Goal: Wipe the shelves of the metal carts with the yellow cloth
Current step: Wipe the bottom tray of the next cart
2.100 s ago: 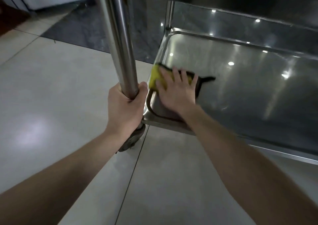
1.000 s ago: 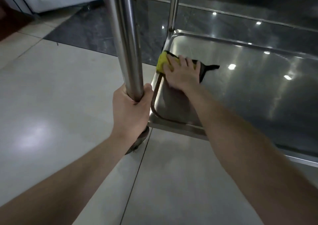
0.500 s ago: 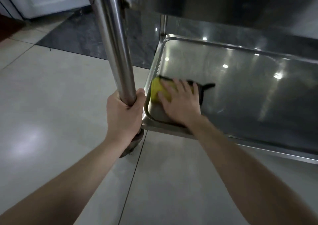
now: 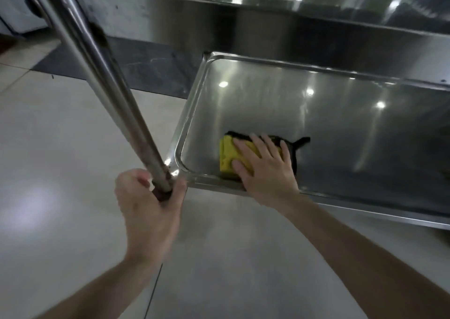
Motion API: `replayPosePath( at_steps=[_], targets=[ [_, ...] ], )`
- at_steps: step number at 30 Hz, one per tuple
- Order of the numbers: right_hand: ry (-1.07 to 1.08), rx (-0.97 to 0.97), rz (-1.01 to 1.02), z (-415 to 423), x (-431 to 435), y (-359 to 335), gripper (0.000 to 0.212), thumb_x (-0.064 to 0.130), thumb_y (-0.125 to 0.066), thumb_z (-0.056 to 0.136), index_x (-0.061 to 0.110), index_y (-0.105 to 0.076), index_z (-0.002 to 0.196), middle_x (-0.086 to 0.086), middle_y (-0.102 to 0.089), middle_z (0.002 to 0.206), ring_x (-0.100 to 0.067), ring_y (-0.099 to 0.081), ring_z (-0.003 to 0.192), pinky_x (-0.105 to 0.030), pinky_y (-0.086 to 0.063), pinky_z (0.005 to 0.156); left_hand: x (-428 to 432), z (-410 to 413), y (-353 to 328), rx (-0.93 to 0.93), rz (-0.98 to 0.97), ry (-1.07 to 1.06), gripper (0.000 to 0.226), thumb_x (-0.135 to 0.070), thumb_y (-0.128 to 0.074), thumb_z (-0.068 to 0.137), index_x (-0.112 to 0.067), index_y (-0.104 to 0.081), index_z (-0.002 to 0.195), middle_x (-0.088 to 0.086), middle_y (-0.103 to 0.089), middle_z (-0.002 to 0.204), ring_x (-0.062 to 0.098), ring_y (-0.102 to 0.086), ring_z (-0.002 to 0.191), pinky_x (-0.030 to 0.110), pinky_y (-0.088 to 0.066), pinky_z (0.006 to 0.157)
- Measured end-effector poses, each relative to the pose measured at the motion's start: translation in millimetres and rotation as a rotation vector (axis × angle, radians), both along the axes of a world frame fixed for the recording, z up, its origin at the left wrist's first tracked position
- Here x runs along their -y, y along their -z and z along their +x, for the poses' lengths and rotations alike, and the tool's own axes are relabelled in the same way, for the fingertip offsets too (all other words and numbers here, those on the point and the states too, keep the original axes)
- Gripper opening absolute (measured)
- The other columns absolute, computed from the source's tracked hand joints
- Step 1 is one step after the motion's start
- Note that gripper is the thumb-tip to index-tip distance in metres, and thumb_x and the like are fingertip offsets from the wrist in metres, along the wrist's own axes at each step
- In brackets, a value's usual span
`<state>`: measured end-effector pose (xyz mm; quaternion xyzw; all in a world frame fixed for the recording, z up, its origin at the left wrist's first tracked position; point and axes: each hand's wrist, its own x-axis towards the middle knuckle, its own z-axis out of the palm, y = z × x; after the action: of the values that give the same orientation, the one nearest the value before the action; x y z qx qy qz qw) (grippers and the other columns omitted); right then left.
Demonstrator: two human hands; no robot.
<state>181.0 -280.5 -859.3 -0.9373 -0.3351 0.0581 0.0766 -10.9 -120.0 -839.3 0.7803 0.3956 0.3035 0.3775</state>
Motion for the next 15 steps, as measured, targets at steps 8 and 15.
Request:
replayPosePath(
  at_steps=[8, 15],
  targets=[
    [0.177, -0.074, -0.039, 138.7, -45.0, -1.9, 0.066, 0.068, -0.016, 0.106, 0.047, -0.013, 0.168, -0.002, -0.010, 0.179, -0.027, -0.003, 0.165, -0.060, 0.007, 0.129, 37.4, 45.5, 35.6, -0.509, 0.652, 0.614, 0.076, -0.050, -0.023, 0.110, -0.004, -0.016, 0.171, 0.015, -0.014, 0.179, 0.028, -0.004, 0.167, 0.051, -0.012, 0.135],
    [0.056, 0.042, -0.005, -12.5, 77.6, -1.2, 0.067, 0.070, -0.009, 0.103, 0.050, -0.018, 0.166, 0.003, -0.025, 0.174, -0.024, -0.014, 0.163, -0.057, -0.003, 0.131, 43.9, 75.2, 55.4, -0.569, 0.629, 0.456, 0.070, -0.047, -0.016, 0.113, -0.007, -0.023, 0.170, 0.010, -0.018, 0.179, 0.025, -0.005, 0.168, 0.052, -0.005, 0.135]
  ],
)
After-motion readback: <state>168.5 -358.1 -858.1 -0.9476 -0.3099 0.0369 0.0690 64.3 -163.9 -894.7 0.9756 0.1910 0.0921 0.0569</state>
